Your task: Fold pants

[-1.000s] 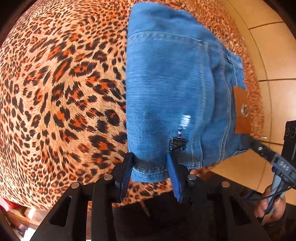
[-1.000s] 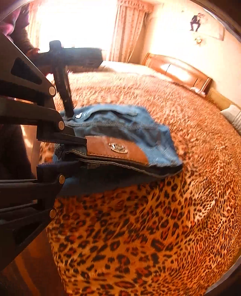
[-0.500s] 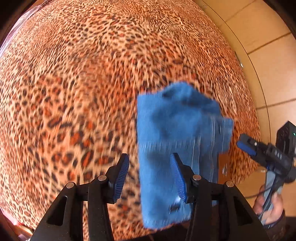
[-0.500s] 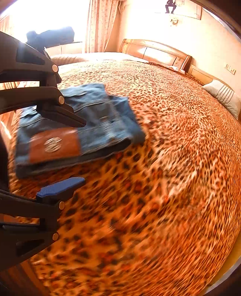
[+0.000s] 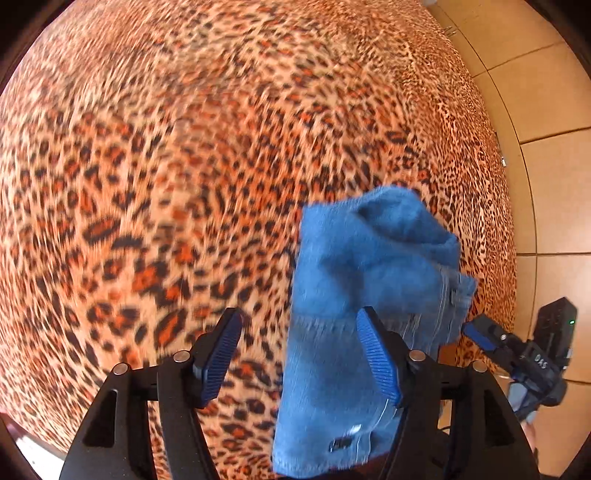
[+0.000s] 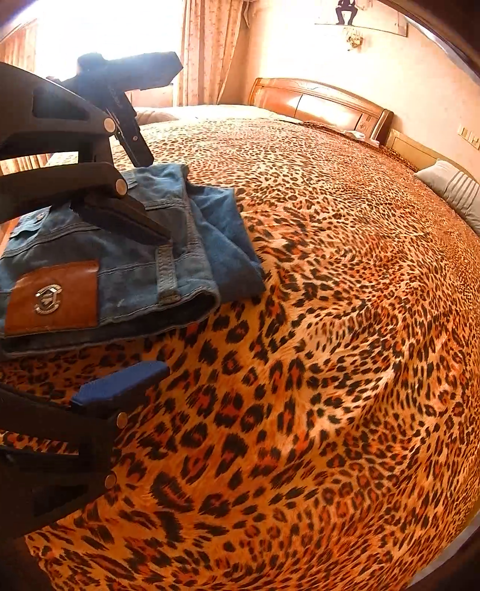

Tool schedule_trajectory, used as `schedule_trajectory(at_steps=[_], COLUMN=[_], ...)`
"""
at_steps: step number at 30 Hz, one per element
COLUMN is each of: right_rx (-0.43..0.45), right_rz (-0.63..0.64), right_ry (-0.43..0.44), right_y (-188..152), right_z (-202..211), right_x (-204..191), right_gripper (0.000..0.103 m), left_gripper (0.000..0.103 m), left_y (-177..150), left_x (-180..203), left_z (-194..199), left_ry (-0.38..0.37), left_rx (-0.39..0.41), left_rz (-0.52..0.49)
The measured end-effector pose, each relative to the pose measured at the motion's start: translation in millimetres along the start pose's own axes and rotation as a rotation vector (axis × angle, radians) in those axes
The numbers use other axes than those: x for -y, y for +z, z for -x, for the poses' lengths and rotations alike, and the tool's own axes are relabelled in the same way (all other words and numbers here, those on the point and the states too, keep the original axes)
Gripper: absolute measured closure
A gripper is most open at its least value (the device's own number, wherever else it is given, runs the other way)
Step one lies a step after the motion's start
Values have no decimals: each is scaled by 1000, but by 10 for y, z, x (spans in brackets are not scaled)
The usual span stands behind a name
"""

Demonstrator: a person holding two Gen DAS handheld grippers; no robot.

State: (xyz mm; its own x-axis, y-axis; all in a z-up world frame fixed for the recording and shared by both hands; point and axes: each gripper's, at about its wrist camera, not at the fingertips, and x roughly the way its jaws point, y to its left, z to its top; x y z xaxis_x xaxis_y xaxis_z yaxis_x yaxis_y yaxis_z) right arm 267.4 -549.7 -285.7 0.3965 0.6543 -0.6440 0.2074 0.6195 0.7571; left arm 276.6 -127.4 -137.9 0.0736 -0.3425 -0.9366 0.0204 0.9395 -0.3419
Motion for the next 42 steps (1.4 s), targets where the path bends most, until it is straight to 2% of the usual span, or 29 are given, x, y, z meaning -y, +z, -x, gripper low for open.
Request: schedule_trajectory(at_steps=[4,5,6,7,8,10,12,15,17,20,22,23,24,26,29,32,34,36,38,39,40,41,42], right_rx=[-39,-9,14,-17,-30,-27,-54,-39,-26,-24,-34,-38,-42,-52,-33,-6,18,66,120,149,164,155,134], right_rz=[-38,-48,-50,-62,-59,38,23,-60,-64,-67,-63,-34,21,177,323,368,375,393,407,410,410,415,408], right_ry=[70,85,126,206,234,153,124,184,224,218,162,120,60,-48,-118,-96,-48,13,36,-30,-136,-239,-282], right_y=[-396,-508,-577,-650,-713,-741,-752,-772,-805,-802,-754,-665,-731,-774,-818,-663,-511,-343,-170,-53,44,136,181], right_z=[-131,-111,-98,-138,-168,-230,-321,-313,-257,-217,-318,-493,-507,-537,-511,-502,-488,-451,-462,-513,-596,-695,-755], right_x=[160,207,181,169,123,-7,27,112,142,142,37,-209,-390,-760,-1187,-1556,-1812,-2097,-2268,-2339,-2386,-2391,-2374], right_gripper=[34,33,33,33,33,33,34,33,33,33,36,35,35,34,34,35,35,34,34,32,31,28,26], left_gripper=[35,32,32,31,31,31,30,30,30,31,35,37,38,50,57,58,57,51,35,35,35,35,35], left_y=[-47,-46,-50,-46,-48,-88,-96,-104,-98,-84,-7,8,35,59,156,347,526,749,949,1061,1113,1135,1131], left_x=[-170,-162,-122,-100,-27,76,133,172,190,219,260,289,316,319,227,121,54,-22,-124,-251,-361,-468,-531], left_z=[-379,-409,-414,-436,-454,-481,-502,-546,-578,-518,-516,-523,-517,-431,-282,-10,306,611,757,830,872,897,898], left_ry=[-71,-82,-86,-90,-85,-37,-6,3,-2,-12,-25,-40,-69,-95,-130,-152,-159,-152,-99,-26,27,73,103], left_rx=[-83,-88,-79,-80,-88,-77,-60,-54,-59,-72,-91,-103,-112,-109,-100,-36,51,144,194,233,260,276,282], left_rz=[63,80,81,68,37,-12,-43,-45,-42,-47,-50,-55,-63,-76,-43,-2,9,9,19,53,78,99,108])
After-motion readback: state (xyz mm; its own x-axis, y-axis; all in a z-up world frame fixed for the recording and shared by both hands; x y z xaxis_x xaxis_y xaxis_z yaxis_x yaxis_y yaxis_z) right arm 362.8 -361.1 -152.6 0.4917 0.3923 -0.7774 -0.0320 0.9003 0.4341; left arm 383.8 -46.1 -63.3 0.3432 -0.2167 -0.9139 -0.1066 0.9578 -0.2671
